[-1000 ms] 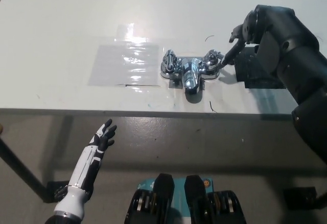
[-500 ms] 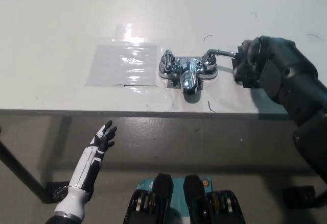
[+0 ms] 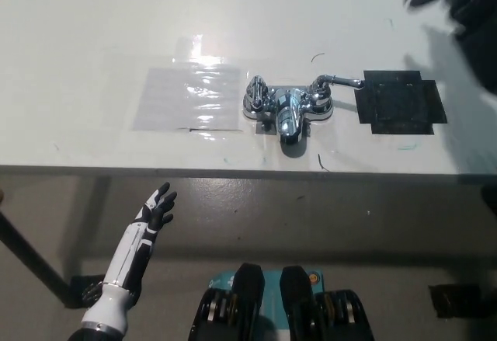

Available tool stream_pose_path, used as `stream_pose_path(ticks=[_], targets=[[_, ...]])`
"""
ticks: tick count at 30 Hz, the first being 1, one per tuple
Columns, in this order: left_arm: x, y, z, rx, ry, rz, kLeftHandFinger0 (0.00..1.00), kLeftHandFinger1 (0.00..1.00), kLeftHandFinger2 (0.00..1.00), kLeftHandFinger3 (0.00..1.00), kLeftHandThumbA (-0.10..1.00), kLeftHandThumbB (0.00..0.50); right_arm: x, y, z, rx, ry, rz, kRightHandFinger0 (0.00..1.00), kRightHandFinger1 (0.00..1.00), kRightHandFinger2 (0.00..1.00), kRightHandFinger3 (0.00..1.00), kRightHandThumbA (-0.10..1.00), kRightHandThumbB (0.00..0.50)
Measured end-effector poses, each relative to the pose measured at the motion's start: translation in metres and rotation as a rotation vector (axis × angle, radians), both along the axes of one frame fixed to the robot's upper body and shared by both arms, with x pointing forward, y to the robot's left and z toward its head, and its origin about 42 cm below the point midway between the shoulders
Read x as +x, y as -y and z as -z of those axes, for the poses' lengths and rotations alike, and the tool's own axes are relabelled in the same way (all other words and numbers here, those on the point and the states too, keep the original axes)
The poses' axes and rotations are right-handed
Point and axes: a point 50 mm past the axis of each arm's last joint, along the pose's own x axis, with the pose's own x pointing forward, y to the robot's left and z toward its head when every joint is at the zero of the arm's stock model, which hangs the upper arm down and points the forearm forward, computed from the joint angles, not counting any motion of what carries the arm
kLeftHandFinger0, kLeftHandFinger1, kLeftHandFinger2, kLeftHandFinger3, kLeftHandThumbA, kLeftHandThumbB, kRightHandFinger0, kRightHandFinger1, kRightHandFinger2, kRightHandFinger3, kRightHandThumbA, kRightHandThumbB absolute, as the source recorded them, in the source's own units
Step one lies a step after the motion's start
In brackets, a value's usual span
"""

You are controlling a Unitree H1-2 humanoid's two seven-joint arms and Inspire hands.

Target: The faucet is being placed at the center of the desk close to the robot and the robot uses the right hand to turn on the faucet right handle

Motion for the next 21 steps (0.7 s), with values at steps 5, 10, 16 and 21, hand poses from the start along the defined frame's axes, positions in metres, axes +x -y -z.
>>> stream_pose_path(ticks=[5,10,16,21], targets=[[0.0,0.0,0.001,-0.001,-0.002,-0.001,1.0,1.0,1.0,1.0,1.0,0.019,-0.018,0.022,-0.053,0.116,0.231,0.013,1.0,1.0,1.0,1.0,0.99,0.142],[0.001,0.0,0.001,-0.001,-0.005,-0.001,1.0,1.0,1.0,1.0,1.0,0.032,-0.036,0.029,-0.06,0.183,0.348,-0.008,1.0,1.0,1.0,1.0,1.0,0.141],[0.006,0.001,0.003,0.001,-0.013,0.0,1.0,1.0,1.0,1.0,1.0,0.038,-0.061,0.036,-0.047,0.244,0.433,-0.045,1.0,1.0,1.0,1.0,1.0,0.163],[0.015,0.002,-0.001,0.002,-0.003,0.005,1.0,1.0,1.0,1.0,1.0,0.034,-0.083,0.043,-0.029,0.283,0.476,-0.071,1.0,1.0,1.0,1.0,1.0,0.171]])
